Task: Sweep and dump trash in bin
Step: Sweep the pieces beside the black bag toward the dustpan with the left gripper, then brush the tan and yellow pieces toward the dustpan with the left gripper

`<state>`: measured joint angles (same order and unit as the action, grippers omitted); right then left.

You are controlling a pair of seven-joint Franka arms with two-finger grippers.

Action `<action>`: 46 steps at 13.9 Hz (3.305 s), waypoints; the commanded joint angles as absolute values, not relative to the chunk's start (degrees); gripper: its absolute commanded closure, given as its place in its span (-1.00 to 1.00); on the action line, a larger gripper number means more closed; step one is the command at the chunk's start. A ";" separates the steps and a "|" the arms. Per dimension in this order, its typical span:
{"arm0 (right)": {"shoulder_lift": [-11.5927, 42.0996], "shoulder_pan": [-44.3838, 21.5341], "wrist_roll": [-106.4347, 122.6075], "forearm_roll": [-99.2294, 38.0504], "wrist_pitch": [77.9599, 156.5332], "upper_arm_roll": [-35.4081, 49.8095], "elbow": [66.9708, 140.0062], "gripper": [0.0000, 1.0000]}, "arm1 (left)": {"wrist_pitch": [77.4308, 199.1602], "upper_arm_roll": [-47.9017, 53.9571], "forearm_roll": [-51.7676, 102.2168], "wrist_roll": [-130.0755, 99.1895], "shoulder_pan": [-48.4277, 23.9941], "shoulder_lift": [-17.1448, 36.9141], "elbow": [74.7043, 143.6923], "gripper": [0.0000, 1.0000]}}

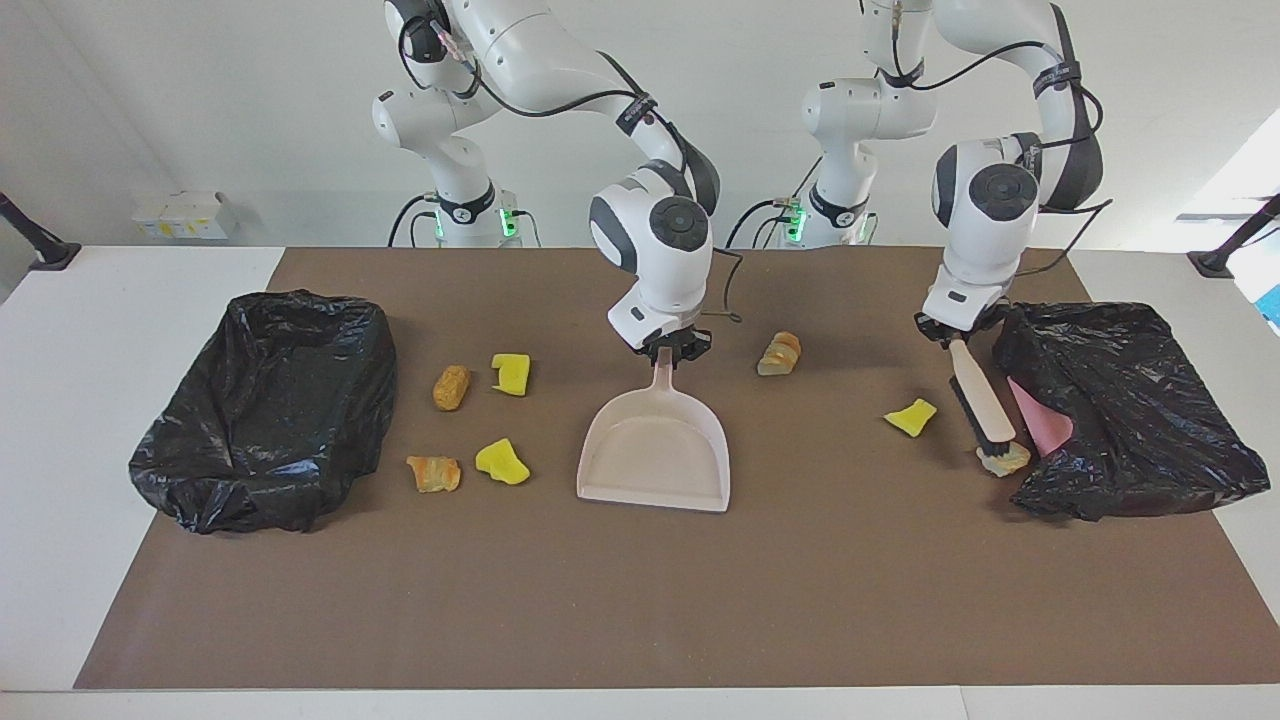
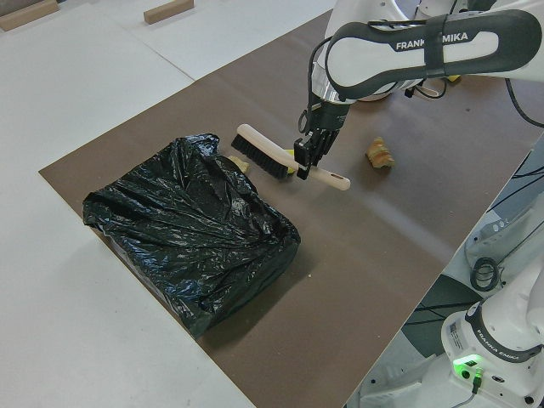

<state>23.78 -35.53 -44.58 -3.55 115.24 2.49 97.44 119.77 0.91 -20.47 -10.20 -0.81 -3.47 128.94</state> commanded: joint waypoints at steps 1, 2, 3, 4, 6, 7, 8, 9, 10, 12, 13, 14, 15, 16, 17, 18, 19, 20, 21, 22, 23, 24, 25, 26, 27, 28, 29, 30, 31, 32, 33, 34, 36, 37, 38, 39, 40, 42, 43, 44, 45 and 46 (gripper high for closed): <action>22.59 -34.80 -43.07 -3.52 116.19 2.90 98.61 1.00 | 124.17 1.58 -24.42 -6.33 3.85 1.74 125.51 1.00; 22.59 -34.80 -43.07 -3.60 116.10 2.81 98.61 1.00 | 127.32 1.67 -24.43 -5.89 5.17 3.06 125.68 1.00; 22.59 -34.80 -42.98 -3.52 116.19 2.81 98.70 1.00 | 129.09 1.67 -24.26 -5.71 5.36 4.47 126.12 1.00; 22.67 -34.72 -42.80 -3.52 116.28 2.90 98.70 1.00 | 129.55 1.76 -24.17 -5.63 5.36 4.92 126.30 1.00; 22.68 -34.63 -40.70 -3.17 116.28 2.72 98.79 1.00 | 129.03 2.02 -23.47 -5.45 4.84 4.83 126.91 1.00; 22.68 -34.28 -40.00 -3.08 116.28 2.64 98.96 1.00 | 128.94 2.20 -21.38 -5.36 4.40 4.75 127.35 1.00; 22.76 -33.84 -39.38 -3.08 116.37 2.72 98.96 1.00 | 128.76 2.28 -18.31 -5.10 3.70 4.66 127.61 1.00; 22.76 -33.66 -38.42 -3.08 116.45 2.72 99.05 1.00 | 128.59 2.29 -15.67 -4.84 2.21 4.48 127.88 1.00; 22.59 -33.66 -37.02 -3.08 116.37 2.72 99.40 1.00 | 128.06 2.29 -14.34 -4.83 0.37 4.40 127.88 1.00; 22.59 -33.66 -27.66 -1.16 116.37 2.64 99.49 1.00 | 123.42 2.29 -12.14 -4.83 -3.76 4.31 126.92 1.00; 22.59 -33.58 -21.68 0.25 116.28 2.64 99.49 1.00 | 121.57 2.29 -10.65 -5.01 -5.61 4.13 126.22 1.00; 22.59 -32.88 -17.18 0.44 116.28 2.72 99.49 1.00 | 119.81 2.29 -8.72 -5.01 -6.41 3.09 125.69 1.00; 22.67 -32.18 -12.27 0.70 116.19 2.64 99.58 1.00 | 117.88 2.29 -6.53 -5.01 -6.68 1.86 125.07 1.00; 22.76 -31.38 -6.13 2.01 116.02 2.64 99.58 1.00 | 115.95 2.29 -4.85 -5.01 -7.20 0.71 124.02 1.00; 22.76 -30.85 -0.84 4.46 115.49 2.64 99.58 1.00 | 113.67 2.20 -3.88 -5.01 -7.12 0.18 122.36 1.00; 22.68 -30.68 2.43 6.05 114.97 2.64 99.67 1.00 | 111.90 2.11 -3.17 -4.92 -7.03 0.00 120.52 1.00; 22.68 -30.59 5.51 6.76 114.61 2.72 99.67 1.00 | 110.93 1.94 -3.08 -4.92 -6.68 0.09 119.11 1.00; 22.76 -30.50 8.76 7.29 114.78 2.64 99.58 1.00 | 111.27 1.76 -3.08 -4.92 -6.42 0.26 118.83 1.00; 22.76 -30.24 12.44 8.60 115.05 2.64 99.49 1.00 | 112.31 1.58 -3.08 -4.92 -6.07 0.35 119.00 1.00; 22.94 -29.89 16.74 9.92 115.22 2.72 99.32 1.00 | 113.63 1.50 -3.42 -4.83 -4.50 0.53 119.00 1.00; 23.11 -29.19 21.22 10.45 115.14 2.72 99.32 1.00 | 114.86 1.49 -4.04 -4.57 -1.79 0.88 118.92 1.00; 23.12 -28.66 24.40 10.63 114.53 2.64 99.23 1.00 | 116.18 1.49 -4.91 -2.74 0.07 1.14 118.92 1.00; 23.12 -28.48 25.83 12.03 113.91 2.64 99.40 1.00 | 117.67 1.49 -6.92 0.49 2.18 1.84 118.92 1.00; 23.03 -27.95 26.54 14.22 112.51 2.64 99.32 1.00 | 120.03 1.49 -9.12 2.70 4.63 3.50 118.74 1.00; 23.03 -27.78 27.06 15.20 111.80 2.72 99.23 1.00 | 122.32 1.49 -10.88 3.07 5.70 4.73 118.65 1.00; 22.85 -27.86 27.07 15.20 111.62 2.64 99.32 1.00 | 124.43 1.49 -12.81 3.16 6.67 6.49 118.48 1.00; 22.76 -27.77 27.07 15.12 111.62 2.72 99.66 1.00 | 125.50 1.49 -14.66 3.16 7.46 8.33 117.26 1.00; 22.76 -27.60 27.16 15.12 111.53 2.72 99.67 1.00 | 126.20 1.49 -16.16 3.16 7.64 10.18 116.20 1.00; 22.76 -27.60 27.16 15.12 111.45 2.72 99.67 1.00 | 126.73 1.49 -17.13 3.16 7.65 11.67 115.23 1.00; 22.76 -27.60 27.16 15.03 111.45 2.72 99.67 1.00 | 127.26 1.49 -17.14 3.16 7.65 12.21 115.14 1.00; 22.76 -27.51 27.16 15.12 111.18 2.72 99.67 1.00 | 127.09 1.49 -17.05 3.25 7.39 12.39 115.31 1.00; 22.76 -27.42 27.07 15.03 111.18 2.72 99.67 1.00 | 126.39 1.67 -16.79 3.34 7.03 12.31 115.75 1.00; 22.76 -27.51 27.07 15.03 111.18 2.72 99.67 1.00 | 125.16 2.28 -14.78 3.43 6.33 11.69 117.41 1.00; 22.76 -27.51 27.07 15.03 111.18 2.72 99.58 1.00 | 124.29 2.37 -12.42 3.86 5.20 11.52 117.86 1.00; 22.76 -27.42 26.98 15.03 111.18 2.72 99.49 1.00 | 122.62 2.37 -9.87 4.04 3.62 11.17 117.86 1.00; 22.85 -27.33 26.98 15.03 111.27 2.72 99.49 1.00 | 120.87 2.29 -7.41 4.04 2.21 11.08 117.77 1.00; 22.85 -27.25 26.98 15.03 111.27 2.72 99.49 1.00 | 119.02 2.29 -5.90 4.04 0.63 10.90 117.69 1.00; 22.85 -27.25 26.98 15.03 111.44 2.72 99.49 1.00 | 114.37 2.37 -3.44 4.13 -2.19 10.55 116.99 1.00; 22.85 -27.25 26.98 14.94 111.53 2.72 99.49 1.00 | 112.87 2.37 -2.21 4.04 -3.42 10.37 116.90 1.00; 22.85 -27.16 27.07 15.03 111.53 2.72 99.49 1.00 | 111.72 2.29 -1.07 4.04 -4.65 9.50 116.98 1.00; 22.85 -27.25 27.07 15.03 111.45 2.72 99.49 1.00 | 109.79 2.37 -0.27 4.04 -5.44 8.62 116.90 1.00; 22.85 -27.16 27.07 15.03 111.45 2.72 99.49 1.00 | 107.69 2.29 0.69 3.96 -6.15 7.57 116.89 1.00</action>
<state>23.76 -28.09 25.65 13.62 112.16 2.31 98.22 112.04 2.96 -1.76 3.04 -4.39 9.60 116.53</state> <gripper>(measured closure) 0.678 0.744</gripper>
